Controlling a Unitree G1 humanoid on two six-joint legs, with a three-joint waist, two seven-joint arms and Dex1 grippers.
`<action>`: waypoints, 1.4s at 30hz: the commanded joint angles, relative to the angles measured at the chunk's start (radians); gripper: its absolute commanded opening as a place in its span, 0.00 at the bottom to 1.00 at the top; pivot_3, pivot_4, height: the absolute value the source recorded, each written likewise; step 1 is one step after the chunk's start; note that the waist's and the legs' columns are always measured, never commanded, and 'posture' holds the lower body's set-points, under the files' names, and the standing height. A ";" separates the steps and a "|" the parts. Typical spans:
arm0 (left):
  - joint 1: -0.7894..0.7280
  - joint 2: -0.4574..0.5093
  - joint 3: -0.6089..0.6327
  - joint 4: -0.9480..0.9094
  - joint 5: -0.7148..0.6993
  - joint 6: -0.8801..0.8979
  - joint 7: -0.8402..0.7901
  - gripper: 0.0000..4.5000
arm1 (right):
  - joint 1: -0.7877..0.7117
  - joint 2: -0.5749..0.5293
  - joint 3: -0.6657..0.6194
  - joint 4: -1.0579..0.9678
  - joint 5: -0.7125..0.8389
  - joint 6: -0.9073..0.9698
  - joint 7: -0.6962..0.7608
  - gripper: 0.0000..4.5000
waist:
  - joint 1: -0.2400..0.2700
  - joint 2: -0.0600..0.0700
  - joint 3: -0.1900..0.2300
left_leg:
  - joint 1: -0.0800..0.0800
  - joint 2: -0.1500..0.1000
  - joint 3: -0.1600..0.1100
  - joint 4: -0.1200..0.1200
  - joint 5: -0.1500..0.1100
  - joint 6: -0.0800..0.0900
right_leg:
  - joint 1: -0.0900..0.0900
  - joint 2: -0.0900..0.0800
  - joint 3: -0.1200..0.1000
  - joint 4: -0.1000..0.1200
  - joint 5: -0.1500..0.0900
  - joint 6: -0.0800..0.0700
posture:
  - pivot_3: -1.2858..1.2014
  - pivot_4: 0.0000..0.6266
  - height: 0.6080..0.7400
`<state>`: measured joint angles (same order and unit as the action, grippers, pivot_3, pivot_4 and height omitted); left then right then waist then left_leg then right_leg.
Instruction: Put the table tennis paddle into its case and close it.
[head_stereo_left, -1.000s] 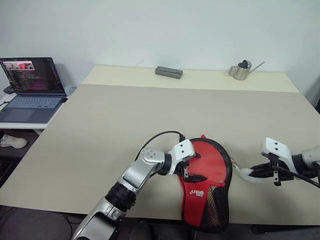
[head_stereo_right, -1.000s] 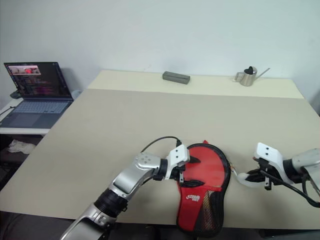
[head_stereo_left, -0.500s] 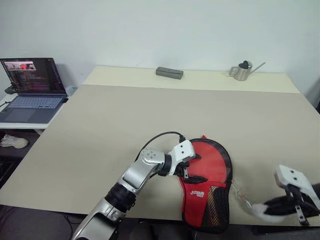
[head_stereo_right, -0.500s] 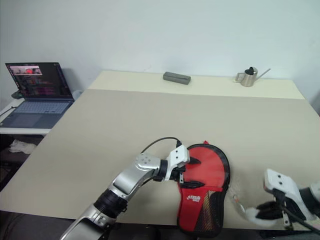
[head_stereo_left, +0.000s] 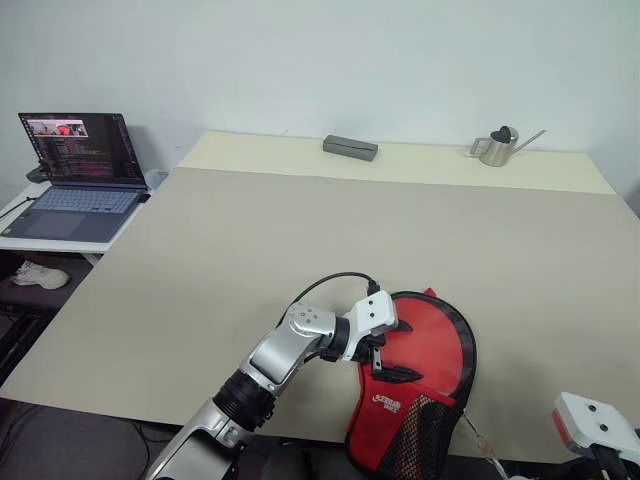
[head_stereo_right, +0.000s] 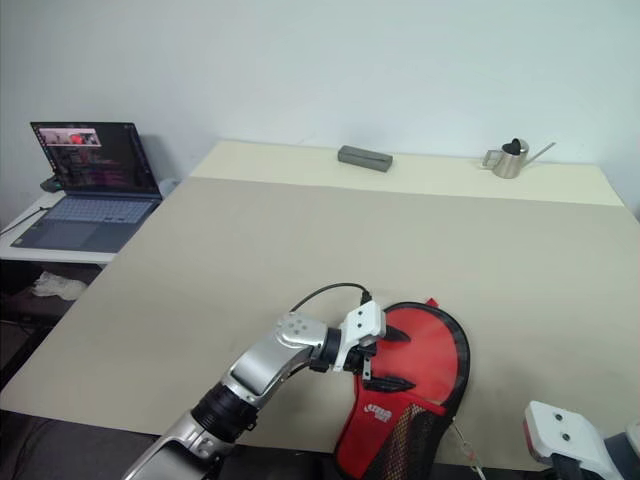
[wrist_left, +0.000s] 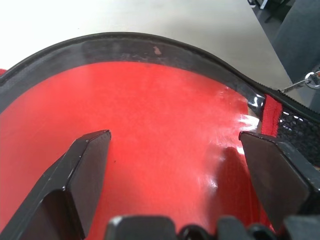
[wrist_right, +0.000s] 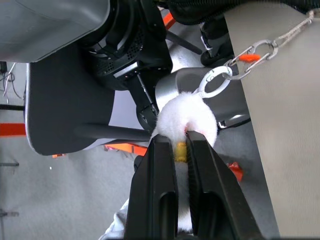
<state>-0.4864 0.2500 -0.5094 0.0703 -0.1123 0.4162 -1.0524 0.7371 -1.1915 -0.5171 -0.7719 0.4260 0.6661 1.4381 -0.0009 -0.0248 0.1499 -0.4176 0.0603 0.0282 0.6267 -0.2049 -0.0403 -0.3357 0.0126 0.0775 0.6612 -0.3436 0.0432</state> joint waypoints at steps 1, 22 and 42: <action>0.024 0.022 -0.023 0.055 0.022 0.050 0.005 1.00 | -0.051 -0.017 0.062 -0.032 0.049 0.028 0.002 0.00 | -0.001 0.000 0.000 | 0.000 0.000 0.000 0.000 0.000 0.000 | 0.000 0.000 -0.001 0.000 0.000 0.000 | 0.52 0.24 1.00; -0.007 0.000 0.081 0.107 0.004 -0.130 0.061 1.00 | -0.330 0.011 0.034 0.113 0.223 0.122 -0.029 0.00 | -0.009 -0.001 0.001 | 0.001 0.001 -0.002 0.002 0.000 0.000 | 0.002 0.000 -0.004 0.002 0.000 0.000 | 0.52 0.24 1.00; -0.100 0.032 0.250 0.049 -0.130 -0.154 -0.019 1.00 | -0.630 -0.028 0.056 0.305 0.389 0.285 -0.123 0.42 | -0.008 0.001 0.005 | -0.002 0.001 -0.001 0.002 0.000 0.000 | -0.001 0.001 -0.005 0.004 0.003 -0.005 | 0.52 0.24 1.00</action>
<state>-0.5572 0.2644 -0.3050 0.1764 -0.1927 0.2579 -1.0320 0.1416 -1.2261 -0.4474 -0.4951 0.7766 0.9209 1.3469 -0.0093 -0.0237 0.1544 -0.4198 0.0616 0.0273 0.6283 -0.2046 -0.0404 -0.3371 0.0137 0.0720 0.6649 -0.3407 0.0380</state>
